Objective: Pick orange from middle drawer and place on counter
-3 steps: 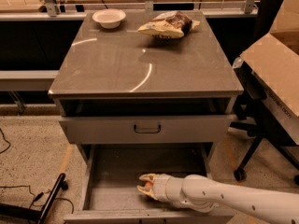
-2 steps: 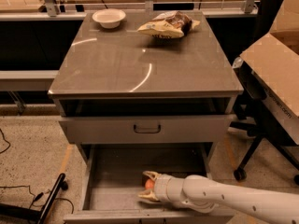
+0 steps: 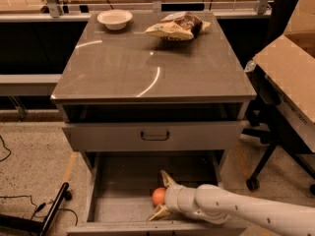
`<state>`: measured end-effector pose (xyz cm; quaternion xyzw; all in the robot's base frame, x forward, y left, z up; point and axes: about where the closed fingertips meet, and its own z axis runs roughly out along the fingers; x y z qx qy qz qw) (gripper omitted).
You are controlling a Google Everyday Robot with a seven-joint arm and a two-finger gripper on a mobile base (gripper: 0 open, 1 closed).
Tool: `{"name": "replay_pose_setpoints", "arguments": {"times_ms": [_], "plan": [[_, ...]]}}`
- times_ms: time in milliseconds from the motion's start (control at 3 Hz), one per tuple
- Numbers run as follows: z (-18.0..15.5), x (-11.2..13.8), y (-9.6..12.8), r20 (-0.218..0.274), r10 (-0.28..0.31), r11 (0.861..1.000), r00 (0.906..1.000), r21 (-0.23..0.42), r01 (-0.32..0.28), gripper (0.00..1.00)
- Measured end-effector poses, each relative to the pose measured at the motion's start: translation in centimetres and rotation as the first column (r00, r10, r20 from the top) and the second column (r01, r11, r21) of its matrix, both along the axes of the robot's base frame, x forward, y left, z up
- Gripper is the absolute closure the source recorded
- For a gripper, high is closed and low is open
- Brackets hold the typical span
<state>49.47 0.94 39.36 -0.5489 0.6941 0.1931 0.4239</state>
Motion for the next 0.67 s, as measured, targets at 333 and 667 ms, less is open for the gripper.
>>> {"name": "replay_pose_setpoints", "arguments": {"times_ms": [333,667], "plan": [[-0.69,0.45,-0.59,-0.009,-0.002,1.000,1.0000,0.009,0.002,0.03],[-0.65,0.36,-0.39,-0.009,0.001,1.000,1.0000,0.009,0.000,0.26]]}}
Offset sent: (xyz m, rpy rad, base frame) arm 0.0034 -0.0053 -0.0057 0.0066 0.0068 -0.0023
